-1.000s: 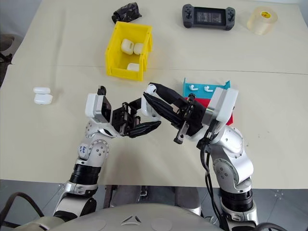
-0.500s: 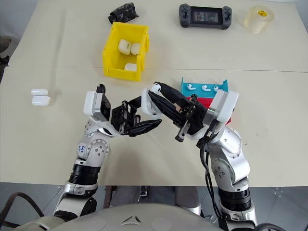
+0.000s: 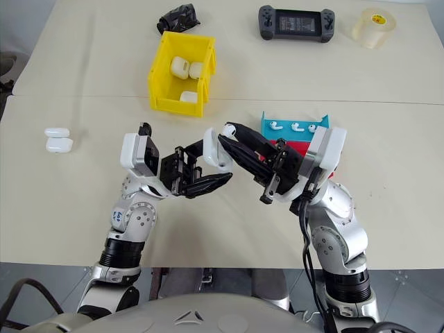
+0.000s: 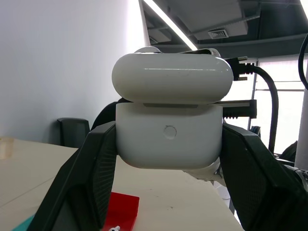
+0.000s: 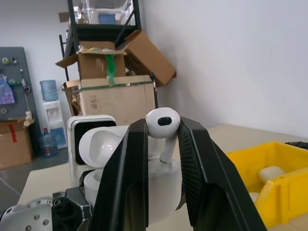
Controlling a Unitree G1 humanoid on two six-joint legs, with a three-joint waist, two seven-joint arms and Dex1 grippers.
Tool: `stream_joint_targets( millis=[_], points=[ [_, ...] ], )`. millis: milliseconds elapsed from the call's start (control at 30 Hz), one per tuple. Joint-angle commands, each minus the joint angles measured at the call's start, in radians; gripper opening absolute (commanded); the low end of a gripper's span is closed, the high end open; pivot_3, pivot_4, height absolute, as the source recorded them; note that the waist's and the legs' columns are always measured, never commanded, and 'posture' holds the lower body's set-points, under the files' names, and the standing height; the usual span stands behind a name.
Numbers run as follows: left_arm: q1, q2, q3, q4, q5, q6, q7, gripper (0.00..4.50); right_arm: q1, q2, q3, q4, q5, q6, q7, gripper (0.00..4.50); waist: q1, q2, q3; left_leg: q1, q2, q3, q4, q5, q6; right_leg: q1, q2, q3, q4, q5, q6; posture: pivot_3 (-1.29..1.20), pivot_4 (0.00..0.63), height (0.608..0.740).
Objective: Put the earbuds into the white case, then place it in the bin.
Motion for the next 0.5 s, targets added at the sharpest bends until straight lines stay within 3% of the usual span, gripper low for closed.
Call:
stream_joint_targets(
  millis=[33,500],
  points=[
    [-0.009,-0.016,0.001,-0.068,-0.023,-0.017,0.005,2.79,0.007,-0.030,0.023,-0.012,-0.005,0.026,0.026,0.51,0.000,0.000,0.000,0.000,0.000,0.000,0.000,0.000,0.000,0.000,0.000,0.000,0.000,0.000,0.000,0.00,0.150,0.740],
    [-0.009,0.017,-0.014,-0.063,-0.022,0.024,-0.044,2.79,-0.043,-0.069,0.061,-0.030,-0.016,0.052,0.044,0.51,0.000,0.000,0.000,0.000,0.000,0.000,0.000,0.000,0.000,0.000,0.000,0.000,-0.001,0.000,0.000,0.00,0.150,0.740]
  ],
)
